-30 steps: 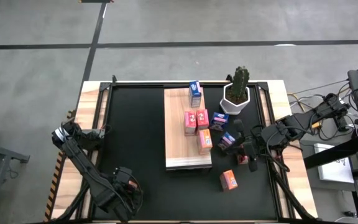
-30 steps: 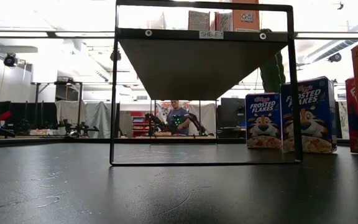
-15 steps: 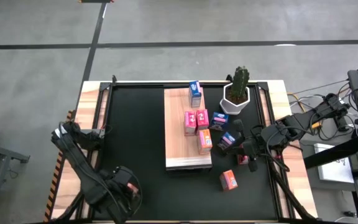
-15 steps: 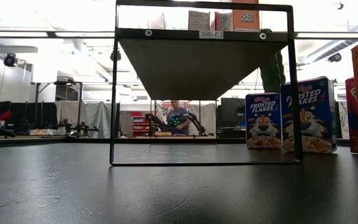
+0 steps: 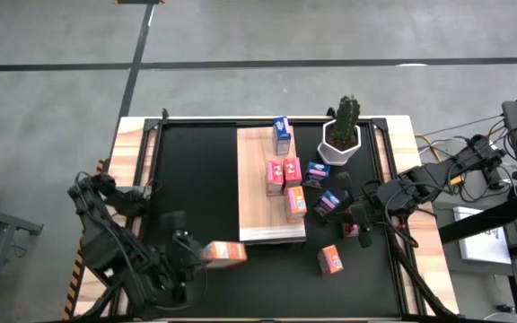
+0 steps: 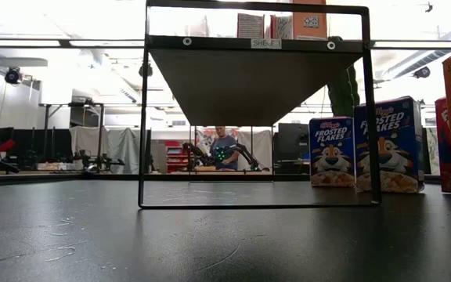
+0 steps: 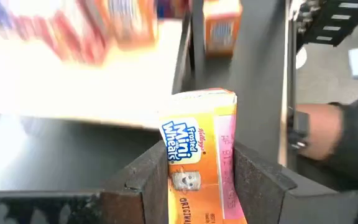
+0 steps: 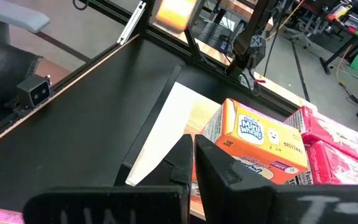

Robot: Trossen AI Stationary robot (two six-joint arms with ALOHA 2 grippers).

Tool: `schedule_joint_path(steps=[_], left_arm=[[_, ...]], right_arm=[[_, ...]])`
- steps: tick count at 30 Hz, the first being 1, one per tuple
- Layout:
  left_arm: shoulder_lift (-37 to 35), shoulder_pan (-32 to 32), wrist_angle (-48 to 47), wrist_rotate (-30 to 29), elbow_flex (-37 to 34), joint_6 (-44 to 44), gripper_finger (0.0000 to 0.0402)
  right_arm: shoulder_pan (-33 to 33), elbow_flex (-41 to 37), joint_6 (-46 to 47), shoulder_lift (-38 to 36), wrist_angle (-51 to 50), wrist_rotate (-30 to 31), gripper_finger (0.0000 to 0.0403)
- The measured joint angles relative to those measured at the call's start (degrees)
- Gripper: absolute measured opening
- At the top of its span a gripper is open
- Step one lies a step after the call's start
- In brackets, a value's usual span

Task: Stack cereal on shelf
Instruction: Put the left orange cereal box aligned with the other orange cereal box on the shelf

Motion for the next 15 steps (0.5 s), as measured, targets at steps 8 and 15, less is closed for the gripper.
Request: schedule_joint_path(steps=[8,15], left_arm=[[-0.04,2.21,-0.03,-11.44,3.47,28.15,0.0148],[0.02,9.85,1.44,-6.11,2.94,40.22,0.0148]], right_arm=[[0.00,0.00,0.20,0.00,0.49,0.00,0.0009],[0.00,0.00,0.52,0.00,1.41,0.00,0.0009]])
